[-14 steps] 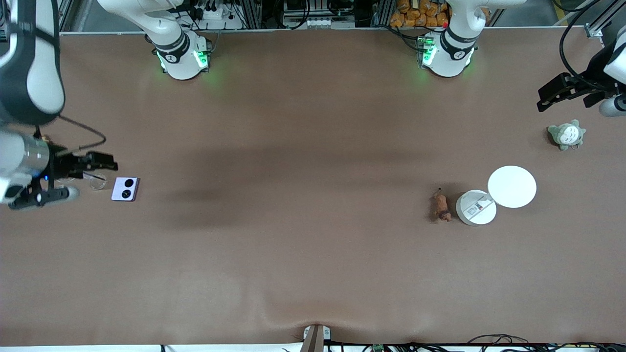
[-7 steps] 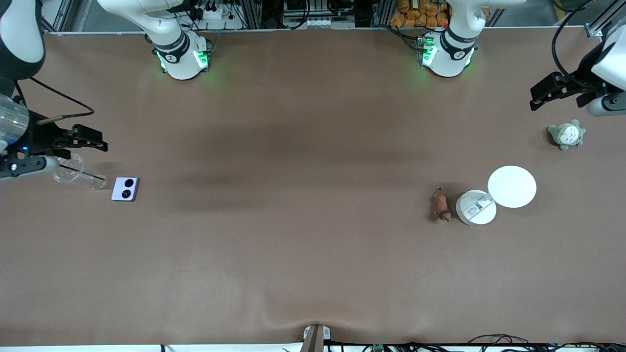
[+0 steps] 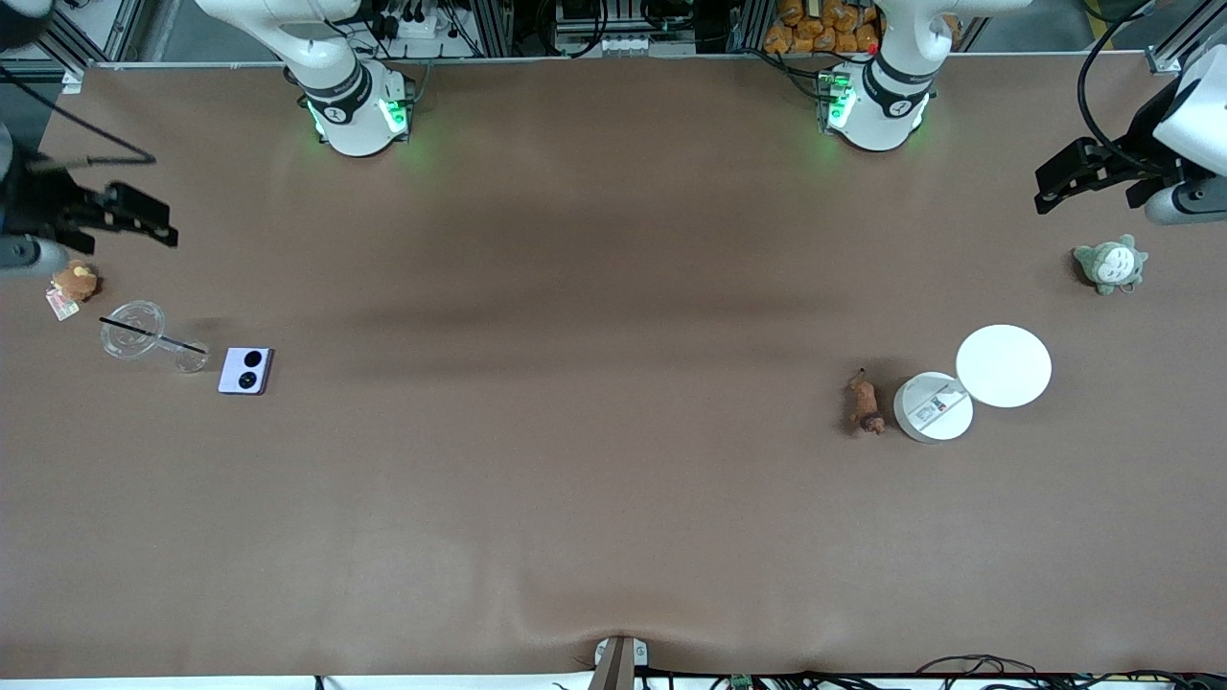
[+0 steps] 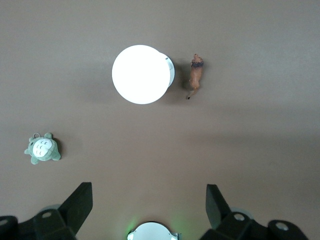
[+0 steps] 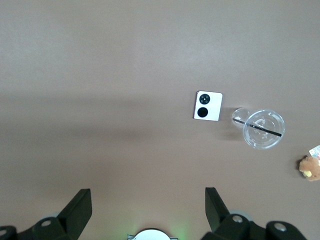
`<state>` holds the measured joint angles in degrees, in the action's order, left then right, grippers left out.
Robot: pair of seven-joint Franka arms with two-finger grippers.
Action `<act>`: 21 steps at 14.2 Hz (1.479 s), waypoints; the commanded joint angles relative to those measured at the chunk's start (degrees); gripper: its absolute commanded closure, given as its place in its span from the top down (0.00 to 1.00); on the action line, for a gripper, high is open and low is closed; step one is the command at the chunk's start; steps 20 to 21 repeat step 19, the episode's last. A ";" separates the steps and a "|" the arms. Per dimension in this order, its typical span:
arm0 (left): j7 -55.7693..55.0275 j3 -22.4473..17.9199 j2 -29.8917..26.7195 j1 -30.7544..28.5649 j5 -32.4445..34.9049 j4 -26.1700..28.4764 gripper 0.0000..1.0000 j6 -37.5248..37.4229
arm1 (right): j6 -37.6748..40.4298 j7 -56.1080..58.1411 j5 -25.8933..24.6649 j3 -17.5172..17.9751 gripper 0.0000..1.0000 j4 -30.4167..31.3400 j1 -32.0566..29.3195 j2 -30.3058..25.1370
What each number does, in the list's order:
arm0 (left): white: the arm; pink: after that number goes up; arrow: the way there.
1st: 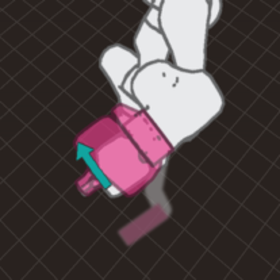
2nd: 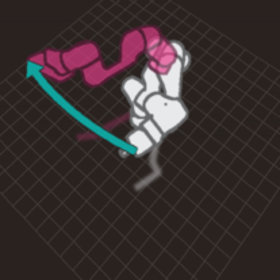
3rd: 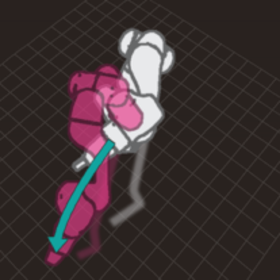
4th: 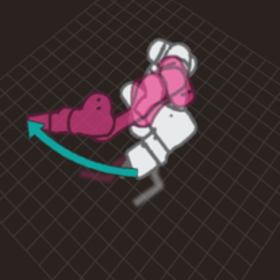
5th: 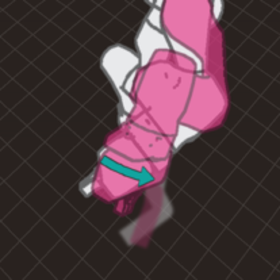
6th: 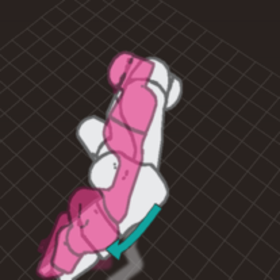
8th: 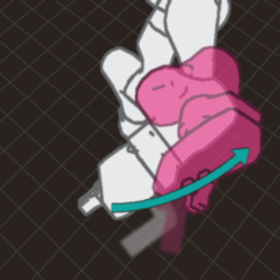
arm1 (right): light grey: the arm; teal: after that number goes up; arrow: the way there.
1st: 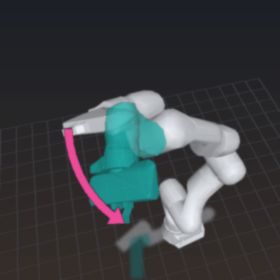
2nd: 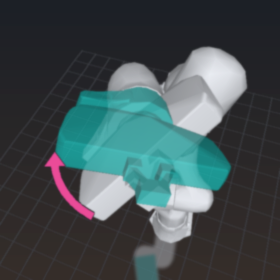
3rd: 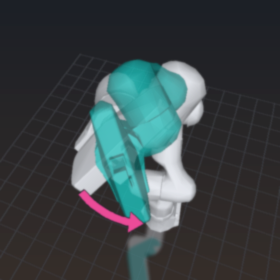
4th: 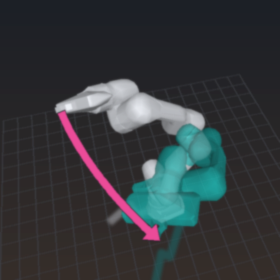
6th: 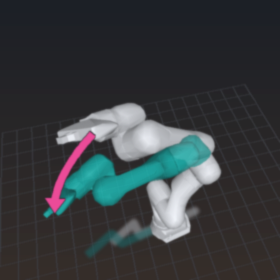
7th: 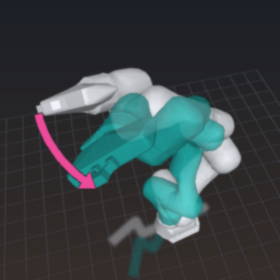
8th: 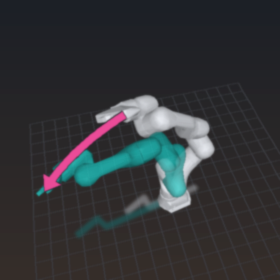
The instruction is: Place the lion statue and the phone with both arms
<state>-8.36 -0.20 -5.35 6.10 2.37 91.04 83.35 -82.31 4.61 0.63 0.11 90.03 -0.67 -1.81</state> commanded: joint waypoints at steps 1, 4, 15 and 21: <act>0.80 -0.24 -1.59 -0.30 -0.97 0.45 1.00 -0.73 | 0.22 -0.66 -0.80 1.82 1.00 1.20 -2.75 -1.44; 1.15 -0.16 -1.50 -0.30 -0.88 -0.08 1.00 -0.64 | 0.66 -0.66 -0.45 1.73 1.00 1.12 -2.84 -1.62; 3.72 -1.04 0.43 -0.38 -2.11 -2.45 1.00 -0.64 | 1.27 -0.66 -0.80 1.21 1.00 0.24 -1.79 -1.45; 3.44 -1.12 0.43 -0.47 -3.43 -2.36 1.00 -0.73 | 1.28 -0.66 -0.80 1.21 1.00 0.24 -1.79 -1.45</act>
